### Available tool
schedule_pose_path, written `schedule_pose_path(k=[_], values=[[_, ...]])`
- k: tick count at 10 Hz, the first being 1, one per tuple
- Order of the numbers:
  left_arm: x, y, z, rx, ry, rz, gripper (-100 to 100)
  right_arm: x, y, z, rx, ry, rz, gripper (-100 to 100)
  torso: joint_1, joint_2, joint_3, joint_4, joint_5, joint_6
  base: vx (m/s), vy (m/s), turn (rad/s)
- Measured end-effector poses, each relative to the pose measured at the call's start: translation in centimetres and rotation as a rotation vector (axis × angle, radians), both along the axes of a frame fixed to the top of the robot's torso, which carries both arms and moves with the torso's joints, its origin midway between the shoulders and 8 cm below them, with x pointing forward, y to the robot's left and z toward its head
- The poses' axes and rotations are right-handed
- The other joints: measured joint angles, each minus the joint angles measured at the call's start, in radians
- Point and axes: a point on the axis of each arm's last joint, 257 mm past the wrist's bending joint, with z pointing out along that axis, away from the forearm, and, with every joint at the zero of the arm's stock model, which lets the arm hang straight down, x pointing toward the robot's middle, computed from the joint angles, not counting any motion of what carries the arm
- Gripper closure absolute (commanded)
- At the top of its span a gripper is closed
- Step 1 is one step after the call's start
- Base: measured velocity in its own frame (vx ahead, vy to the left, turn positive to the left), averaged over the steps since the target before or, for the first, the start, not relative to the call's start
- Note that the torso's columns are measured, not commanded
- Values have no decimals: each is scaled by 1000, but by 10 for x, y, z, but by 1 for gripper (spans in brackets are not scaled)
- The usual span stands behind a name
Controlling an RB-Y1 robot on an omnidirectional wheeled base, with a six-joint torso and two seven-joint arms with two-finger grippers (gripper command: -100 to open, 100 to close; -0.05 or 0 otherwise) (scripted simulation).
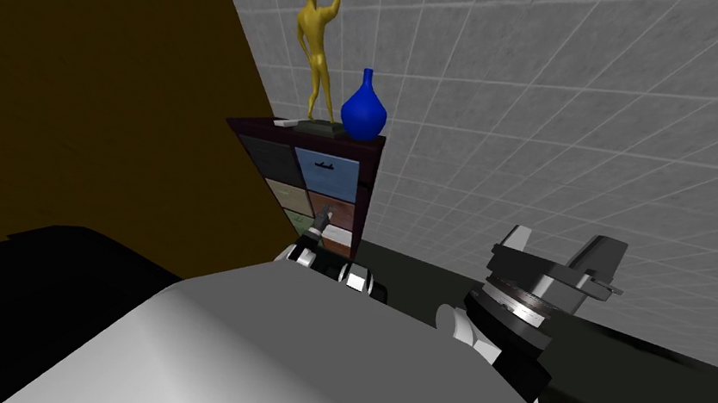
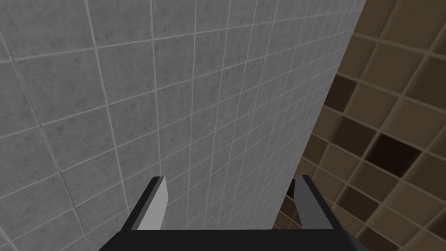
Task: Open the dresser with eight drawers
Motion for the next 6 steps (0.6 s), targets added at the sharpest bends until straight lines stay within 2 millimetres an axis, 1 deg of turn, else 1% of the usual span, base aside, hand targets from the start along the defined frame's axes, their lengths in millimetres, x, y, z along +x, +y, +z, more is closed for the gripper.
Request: schedule_pose_path(k=[4, 6], values=[[7, 2, 4, 21, 25, 4, -100, 0, 0, 0, 0, 0, 0, 0, 0, 0, 0, 0, 0, 0, -11, -33, -1], [10, -3, 5, 7, 37, 13, -100, 0, 0, 0, 0, 0, 0, 0, -1, 0, 0, 0, 0, 0, -16, -38, 0]])
